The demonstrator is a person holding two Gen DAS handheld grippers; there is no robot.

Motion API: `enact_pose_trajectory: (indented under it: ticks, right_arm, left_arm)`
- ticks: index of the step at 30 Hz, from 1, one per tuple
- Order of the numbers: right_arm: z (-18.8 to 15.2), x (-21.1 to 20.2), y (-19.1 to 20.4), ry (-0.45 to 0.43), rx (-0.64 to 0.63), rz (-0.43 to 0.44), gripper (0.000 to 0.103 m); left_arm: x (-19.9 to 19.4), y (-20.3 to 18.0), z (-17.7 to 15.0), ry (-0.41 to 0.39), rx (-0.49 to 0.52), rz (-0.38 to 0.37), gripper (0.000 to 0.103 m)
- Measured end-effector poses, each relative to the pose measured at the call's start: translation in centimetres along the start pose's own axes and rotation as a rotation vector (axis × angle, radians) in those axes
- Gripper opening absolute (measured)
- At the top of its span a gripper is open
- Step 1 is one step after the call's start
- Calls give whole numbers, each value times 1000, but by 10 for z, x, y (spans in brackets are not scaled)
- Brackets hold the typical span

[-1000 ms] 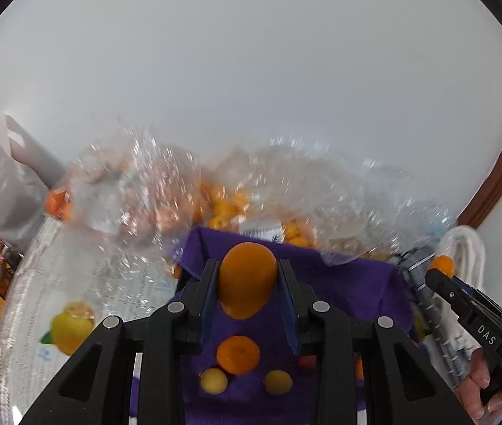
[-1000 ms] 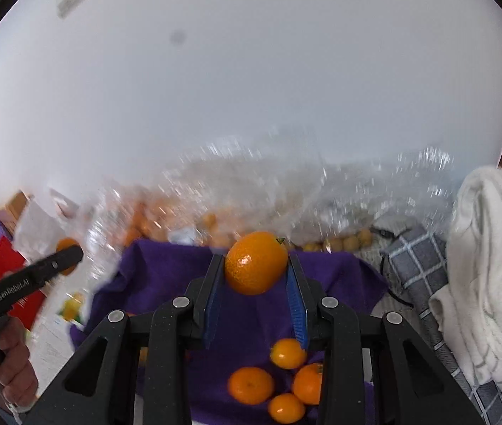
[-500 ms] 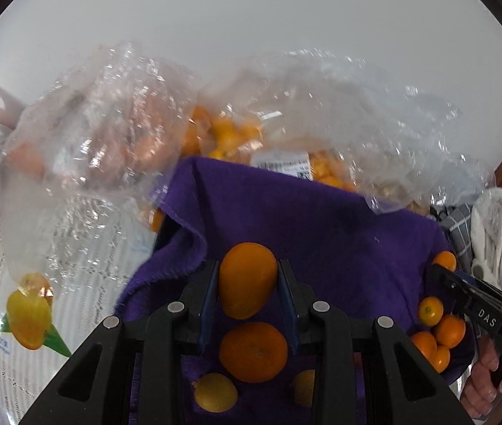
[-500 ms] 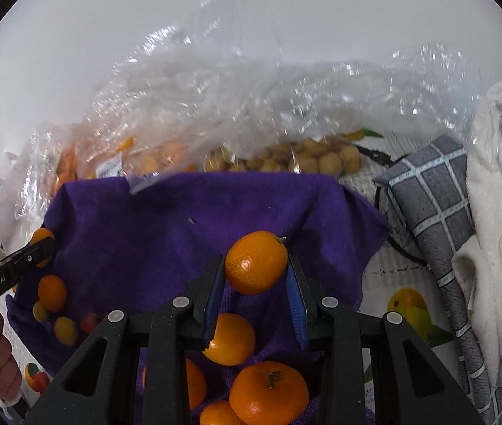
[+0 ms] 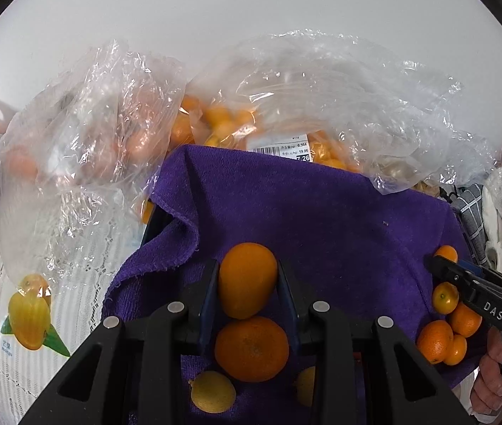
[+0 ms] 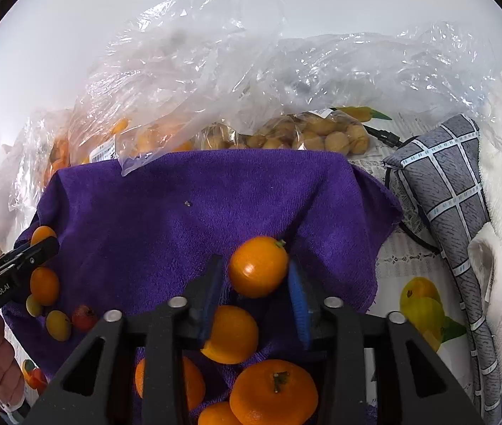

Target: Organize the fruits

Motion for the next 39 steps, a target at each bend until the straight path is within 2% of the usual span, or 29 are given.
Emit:
enact_pose_trajectory:
  ticks: [6,11,17,20,22,26,29,34,36,39]
  right_arm:
    - [1,-6,6,-18,-26,-15,56]
    - [3,-16,5,-35,-10,-4,57]
    - [5,-33,9,-49,-11,-12,57]
    - [2,-50,10,-81,3,-53,57]
    - [-6,-65,7,-110,27,-70,57]
    - [-27,-94,4,-96,32,-84,57]
    - [-50,-123,5,-102,6,-119,57]
    - [-89,-167,0,-105,35,-92,58]
    - [-107,-187,0,-122,33,-105,71]
    - [-135,-222,4,-185,23,-94,84]
  left_arm:
    - [1,-4,1,-1,20,9,31]
    - [-5,-7,4,-21,33,-15,40]
    - [-21,-10,7,-42,38,-15,42]
    - [-37,-14,9,-74,54,-13,45]
    - [-51,-16,10,-92,57,-10,51]
    - [-82,-26,5,-118,74,3,58]
    - [-109,-34,-14,-139,71,-12,63]
    - [-153,-39,-55,-149,63,21,65]
    - [-170,-40,-70,-159,62,23,67]
    - [-205,-38,-94,-192,66,25,72]
Point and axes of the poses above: each gripper's, at about its wrist camera, not at the fingertips, and x roughly the way its jaws point, y to its left, z to its top, the point moved 1 cm from there along x, roughly the way its jaws point, and after that the axes turned 6 degrees about y, right-handed, at the moved point
